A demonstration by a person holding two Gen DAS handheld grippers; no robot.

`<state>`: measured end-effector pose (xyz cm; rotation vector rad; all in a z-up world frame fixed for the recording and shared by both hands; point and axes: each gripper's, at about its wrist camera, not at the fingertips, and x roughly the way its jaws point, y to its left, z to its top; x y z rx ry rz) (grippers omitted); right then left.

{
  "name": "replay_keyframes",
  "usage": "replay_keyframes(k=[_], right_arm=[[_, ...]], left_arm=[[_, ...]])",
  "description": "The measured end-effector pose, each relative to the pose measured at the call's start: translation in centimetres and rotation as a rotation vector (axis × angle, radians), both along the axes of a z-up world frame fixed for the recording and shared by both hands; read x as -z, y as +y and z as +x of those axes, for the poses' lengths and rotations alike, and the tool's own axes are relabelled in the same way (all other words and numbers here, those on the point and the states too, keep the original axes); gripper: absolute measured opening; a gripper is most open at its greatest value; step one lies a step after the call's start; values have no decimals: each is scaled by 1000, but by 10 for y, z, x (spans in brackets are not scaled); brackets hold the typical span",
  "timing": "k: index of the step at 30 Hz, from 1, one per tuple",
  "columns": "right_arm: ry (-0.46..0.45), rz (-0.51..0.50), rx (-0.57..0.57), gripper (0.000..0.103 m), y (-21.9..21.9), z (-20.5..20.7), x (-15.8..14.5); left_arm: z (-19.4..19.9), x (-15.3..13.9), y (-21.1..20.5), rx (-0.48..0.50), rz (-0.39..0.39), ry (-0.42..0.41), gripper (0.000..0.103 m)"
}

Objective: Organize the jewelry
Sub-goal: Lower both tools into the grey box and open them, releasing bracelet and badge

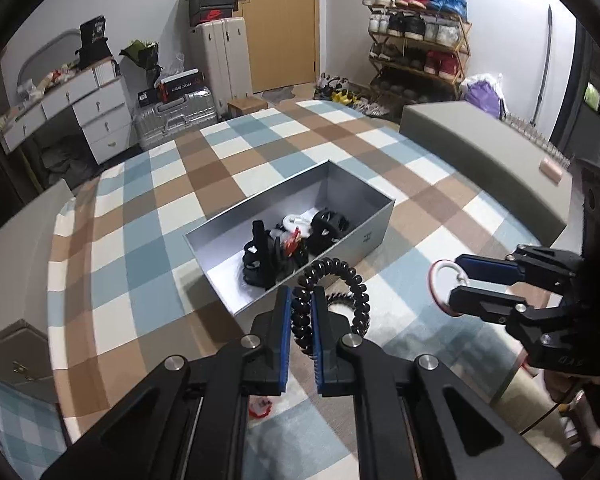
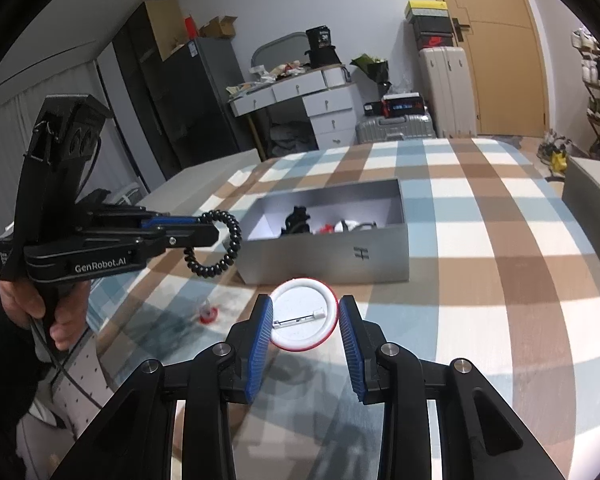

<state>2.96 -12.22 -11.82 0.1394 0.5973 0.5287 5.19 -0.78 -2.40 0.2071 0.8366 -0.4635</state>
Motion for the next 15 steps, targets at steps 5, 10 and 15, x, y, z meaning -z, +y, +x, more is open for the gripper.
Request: replay_keyframes(k=[5, 10, 15], right_arm=[[-32, 18, -4, 33, 1, 18, -18], [-70, 5, -41, 33, 12, 55, -35], [-67, -2, -56, 33, 20, 89, -40]], left_arm=[[12, -8, 4, -22, -33, -10, 5], [34, -10, 9, -75, -85, 6, 5], [49, -1, 6, -101, -88, 2, 5]])
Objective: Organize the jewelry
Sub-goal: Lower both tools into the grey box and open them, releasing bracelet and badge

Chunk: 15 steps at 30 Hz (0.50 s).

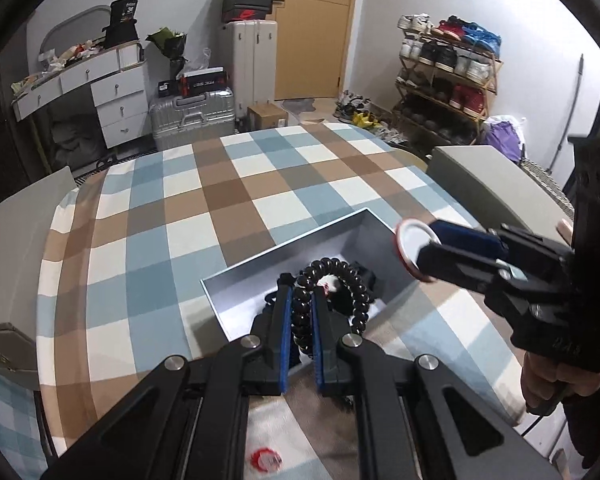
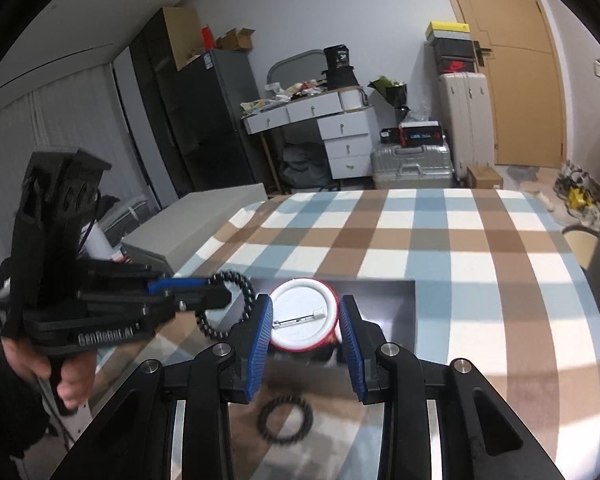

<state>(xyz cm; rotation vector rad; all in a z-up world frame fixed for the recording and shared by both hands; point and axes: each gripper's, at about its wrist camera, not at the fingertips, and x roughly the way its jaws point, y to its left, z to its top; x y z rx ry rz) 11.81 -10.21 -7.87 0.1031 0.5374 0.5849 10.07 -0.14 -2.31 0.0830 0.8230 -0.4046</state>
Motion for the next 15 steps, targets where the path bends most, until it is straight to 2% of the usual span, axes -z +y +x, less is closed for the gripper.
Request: replay_keyframes(k=[4, 7, 15], right_arm=[[19, -29, -10, 33, 8, 19, 5], [67, -41, 5, 33, 11, 33, 14], [103, -47, 14, 33, 11, 47, 26]], left_arm=[[12, 10, -1, -19, -17, 25, 5], [18, 15, -2, -20, -28, 46, 5], [23, 20, -5, -14, -55, 78, 5]])
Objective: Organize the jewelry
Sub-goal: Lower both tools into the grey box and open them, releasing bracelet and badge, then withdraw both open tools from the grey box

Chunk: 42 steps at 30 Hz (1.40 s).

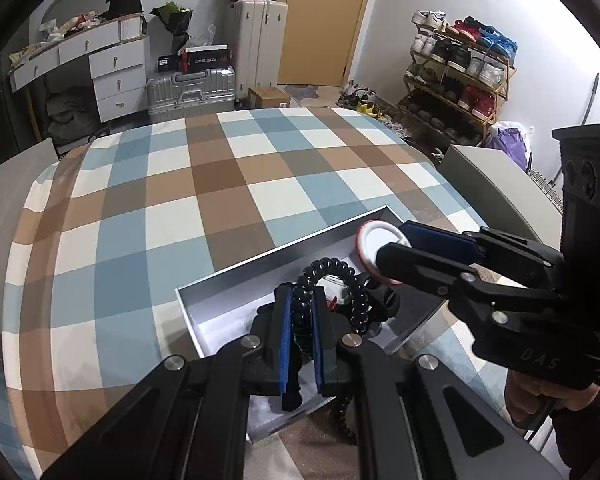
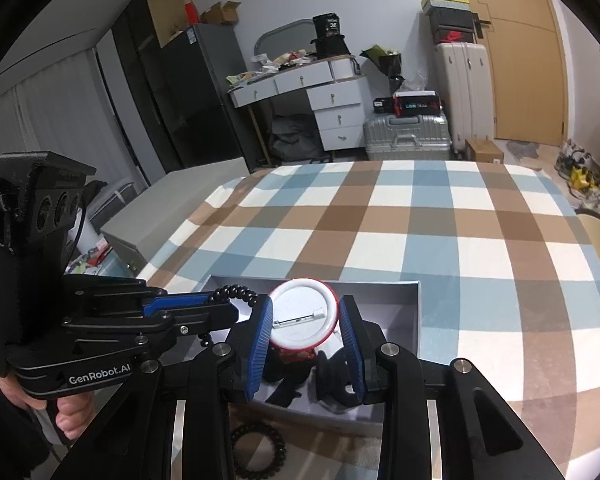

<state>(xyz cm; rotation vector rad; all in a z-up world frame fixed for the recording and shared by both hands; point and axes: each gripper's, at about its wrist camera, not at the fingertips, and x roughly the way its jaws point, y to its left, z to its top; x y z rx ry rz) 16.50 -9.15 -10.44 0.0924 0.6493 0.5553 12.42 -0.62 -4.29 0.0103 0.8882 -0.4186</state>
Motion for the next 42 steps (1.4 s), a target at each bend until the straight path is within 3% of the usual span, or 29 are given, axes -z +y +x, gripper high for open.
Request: replay_keyframes(k=[8, 10, 12, 14, 28, 32, 35, 37, 42], right_arm=[[-8, 29, 38, 35, -7, 2, -3], [-18, 36, 49, 36, -10, 0, -5], [-22, 53, 66, 37, -16, -5, -7], [-22, 66, 78, 38, -21, -10, -9], [-103, 80, 166, 56, -39, -79, -28], [-88, 93, 166, 59, -39, -87, -24], [-75, 103, 179, 67, -37, -96, -18], [-72, 111, 174, 77, -35, -103, -16], [-82, 88, 167, 87, -28, -116, -9]], left_arm=[[-2, -7, -6, 32, -31, -29, 5], [-3, -8, -10, 40, -8, -40, 12], [-5, -10, -11, 40, 2, -45, 37], [-8, -12, -9, 39, -18, -55, 53], [-37, -32, 4, -25, -28, -117, 55], [-49, -35, 13, -56, -19, -132, 68], [-57, -37, 16, -64, -26, -137, 69], [-63, -37, 17, -72, -13, -145, 70], [-77, -27, 25, -86, -8, -146, 75]])
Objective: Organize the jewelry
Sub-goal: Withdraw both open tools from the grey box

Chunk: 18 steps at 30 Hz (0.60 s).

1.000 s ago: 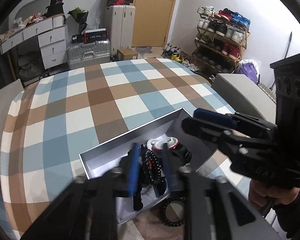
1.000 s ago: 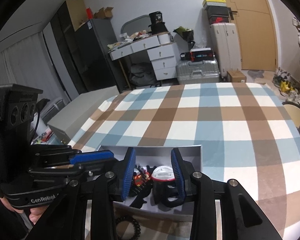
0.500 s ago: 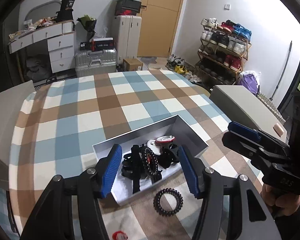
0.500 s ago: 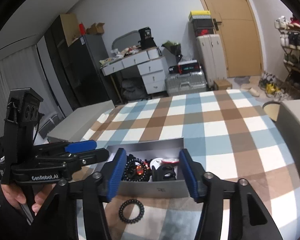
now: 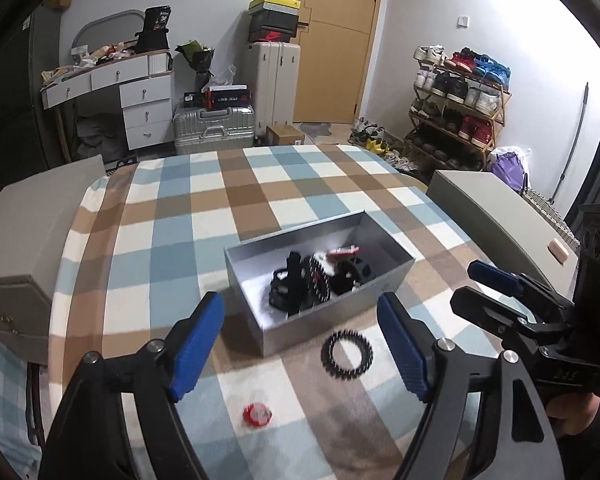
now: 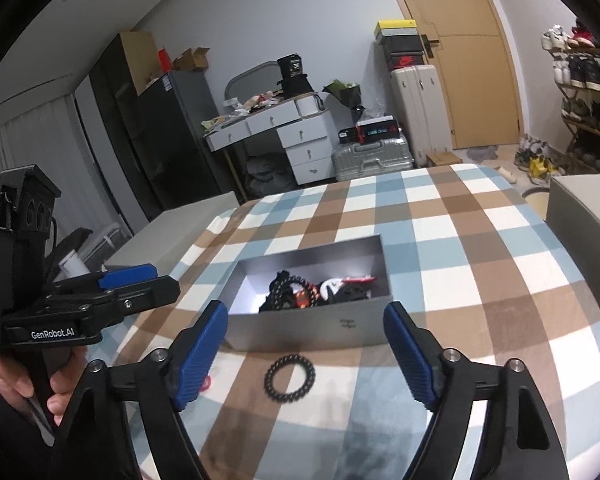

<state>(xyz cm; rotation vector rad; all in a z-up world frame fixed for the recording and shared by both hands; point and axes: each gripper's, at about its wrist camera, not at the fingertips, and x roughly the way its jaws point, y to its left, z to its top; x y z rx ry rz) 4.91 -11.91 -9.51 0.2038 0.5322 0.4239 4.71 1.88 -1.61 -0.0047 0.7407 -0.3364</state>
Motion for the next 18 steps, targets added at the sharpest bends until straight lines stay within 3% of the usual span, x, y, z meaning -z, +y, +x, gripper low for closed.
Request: replay_keyframes(k=[4, 11, 18], right_arm=[[18, -24, 16, 93, 6, -6, 9], [37, -47, 6, 93, 13, -15, 21], [56, -68, -7, 93, 20, -20, 31]], left_arm=[[-7, 18, 12, -22, -18, 55, 77], [-13, 50, 31, -73, -47, 145, 80], [-13, 71, 40, -50, -129, 199, 80]])
